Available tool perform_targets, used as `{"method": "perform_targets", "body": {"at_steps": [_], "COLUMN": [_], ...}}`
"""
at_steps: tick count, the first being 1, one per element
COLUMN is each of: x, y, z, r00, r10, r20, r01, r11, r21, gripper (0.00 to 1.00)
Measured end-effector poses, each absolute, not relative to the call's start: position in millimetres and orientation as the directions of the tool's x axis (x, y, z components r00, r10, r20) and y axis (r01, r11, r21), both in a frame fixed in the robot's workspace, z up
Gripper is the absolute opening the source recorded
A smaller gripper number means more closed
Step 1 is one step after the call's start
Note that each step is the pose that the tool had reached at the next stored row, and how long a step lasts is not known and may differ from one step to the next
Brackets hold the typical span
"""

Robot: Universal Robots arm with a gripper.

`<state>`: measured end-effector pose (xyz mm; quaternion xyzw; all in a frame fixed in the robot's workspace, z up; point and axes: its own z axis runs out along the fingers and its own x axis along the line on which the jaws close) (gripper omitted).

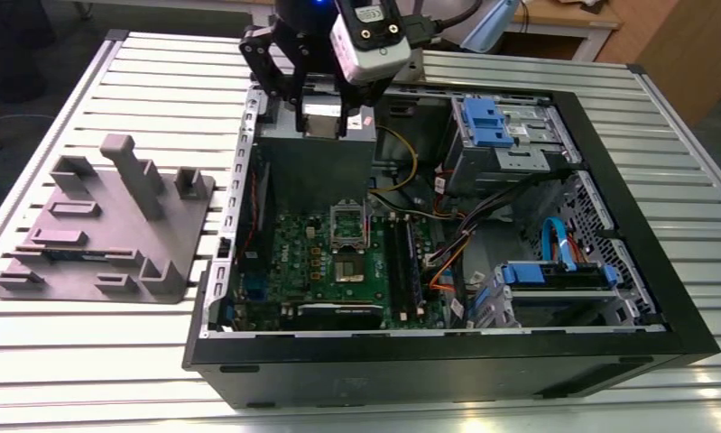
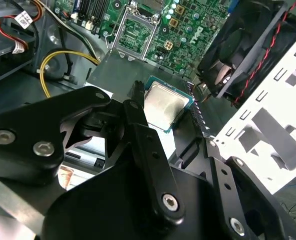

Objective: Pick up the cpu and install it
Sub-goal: 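Pick up the cpu and move it towards the insertion slot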

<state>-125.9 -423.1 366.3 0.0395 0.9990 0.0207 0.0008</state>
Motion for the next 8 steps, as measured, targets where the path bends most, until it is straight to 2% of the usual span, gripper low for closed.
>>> {"method": "perform_targets", "body": {"at_steps": [8], "x": [-120.1], "y": [-423.1], "z": [366.3], "r00": [-0.997], "r10": [0.079], "r20": [0.0], "r01": [0.079], "r11": [0.996], "r21": [0.041], "gripper": [0.47]}}
